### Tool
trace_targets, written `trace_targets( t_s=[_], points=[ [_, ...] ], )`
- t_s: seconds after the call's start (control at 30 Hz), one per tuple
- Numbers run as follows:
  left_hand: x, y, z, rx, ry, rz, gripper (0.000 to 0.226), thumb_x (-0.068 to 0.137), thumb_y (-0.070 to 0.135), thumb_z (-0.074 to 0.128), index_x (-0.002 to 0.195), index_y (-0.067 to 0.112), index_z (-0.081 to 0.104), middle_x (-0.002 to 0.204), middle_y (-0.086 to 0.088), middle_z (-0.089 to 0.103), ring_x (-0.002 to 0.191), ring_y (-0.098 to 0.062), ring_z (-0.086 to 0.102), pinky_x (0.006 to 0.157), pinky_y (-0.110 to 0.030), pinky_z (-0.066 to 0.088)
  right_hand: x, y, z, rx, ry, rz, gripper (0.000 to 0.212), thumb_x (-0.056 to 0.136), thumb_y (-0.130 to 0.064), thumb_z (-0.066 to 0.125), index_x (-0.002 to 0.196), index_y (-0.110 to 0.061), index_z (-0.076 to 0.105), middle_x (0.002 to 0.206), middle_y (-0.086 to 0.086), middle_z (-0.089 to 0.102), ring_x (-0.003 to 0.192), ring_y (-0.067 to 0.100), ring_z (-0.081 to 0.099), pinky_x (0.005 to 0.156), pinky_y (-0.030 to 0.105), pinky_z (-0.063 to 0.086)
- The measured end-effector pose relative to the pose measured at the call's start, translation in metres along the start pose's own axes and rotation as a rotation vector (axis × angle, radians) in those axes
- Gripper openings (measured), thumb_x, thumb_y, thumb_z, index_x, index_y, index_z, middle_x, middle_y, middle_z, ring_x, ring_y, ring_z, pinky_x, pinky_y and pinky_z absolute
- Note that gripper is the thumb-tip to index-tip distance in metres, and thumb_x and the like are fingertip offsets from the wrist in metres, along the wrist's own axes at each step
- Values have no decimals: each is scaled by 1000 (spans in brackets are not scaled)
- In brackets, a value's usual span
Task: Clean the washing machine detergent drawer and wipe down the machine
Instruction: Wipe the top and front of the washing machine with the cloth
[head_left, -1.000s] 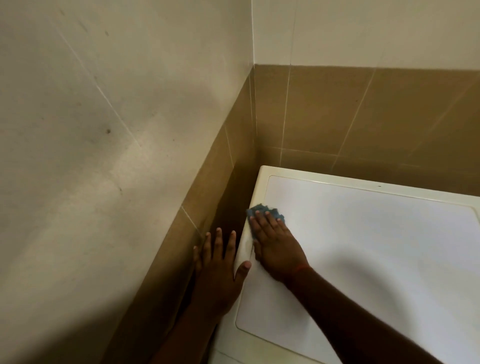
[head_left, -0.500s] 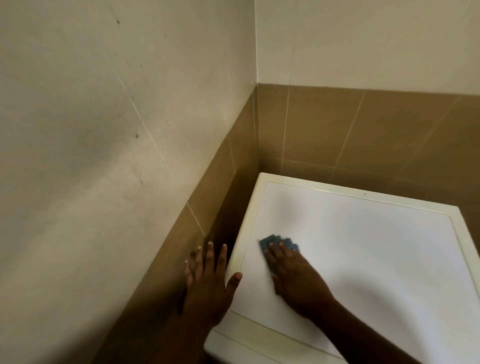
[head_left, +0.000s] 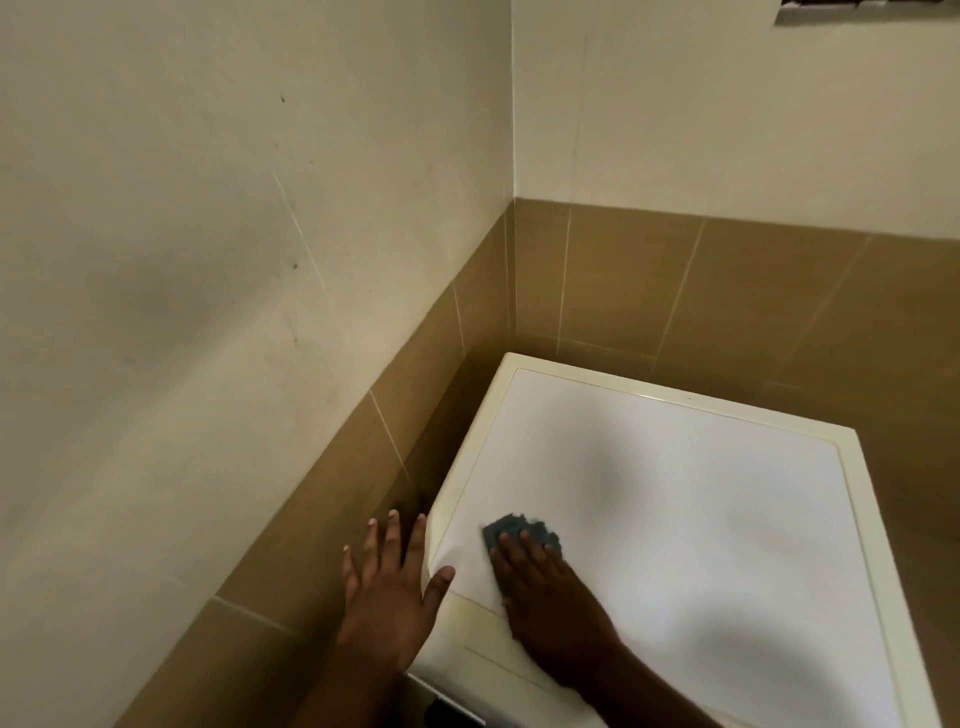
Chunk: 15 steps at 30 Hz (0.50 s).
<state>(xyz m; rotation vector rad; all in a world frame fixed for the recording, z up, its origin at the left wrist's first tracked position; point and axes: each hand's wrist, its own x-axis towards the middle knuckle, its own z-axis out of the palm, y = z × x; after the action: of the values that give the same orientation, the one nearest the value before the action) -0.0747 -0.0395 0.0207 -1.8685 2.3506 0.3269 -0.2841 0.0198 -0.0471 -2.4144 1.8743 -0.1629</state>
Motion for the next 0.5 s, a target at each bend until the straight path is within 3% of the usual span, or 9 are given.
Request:
trace_targets(
  t_s=[0.13,0.17,0.27,0.4,0.43,0.5],
  points=[
    [-27,-5,-4,-36,3,-57,99,63,79,-32,151,36,-17,162,-1,-18,147,-24,-22,116,-53,-14,17,-7,-6,78,79,241,58,95,-35,35,148,-10,37,153,13,37,141,35,33,119,49,10],
    [-33,-8,-3,-45,3,-71,100,62,80,-33,151,36,-17,162,-1,-18,147,-24,-22,117,-54,-13,21,-23,-4,108,39,186,59,95,-35,36,148,-10,37,153,13,36,142,36,31,120,50,10],
    [-51,-17,-1,-64,18,-101,101,62,81,-33,151,37,-14,163,-1,-14,148,-24,-20,118,-53,-11,38,-49,0,33,-53,-169,57,91,-36,40,143,-12,45,149,11,43,138,34,38,113,52,31],
    [-69,-29,-2,-36,11,-120,100,63,79,-34,151,36,-14,162,-1,-15,148,-25,-19,118,-53,-9,74,-51,-8,76,-8,67,60,89,-35,32,141,-8,47,144,16,47,133,39,44,105,57,39],
    [-71,-32,-2,-34,16,-125,100,64,78,-33,152,36,-14,163,-2,-15,148,-25,-18,119,-52,-8,72,-65,-7,87,-21,45,60,88,-36,32,139,-9,49,145,14,47,134,39,42,105,57,39],
    [-73,-40,-2,-36,22,-121,95,67,78,-30,151,37,-15,162,-1,-16,147,-24,-20,119,-51,-8,59,-92,-6,78,-82,-184,57,89,-38,36,137,-14,52,146,8,47,136,33,40,108,56,36]
  ],
)
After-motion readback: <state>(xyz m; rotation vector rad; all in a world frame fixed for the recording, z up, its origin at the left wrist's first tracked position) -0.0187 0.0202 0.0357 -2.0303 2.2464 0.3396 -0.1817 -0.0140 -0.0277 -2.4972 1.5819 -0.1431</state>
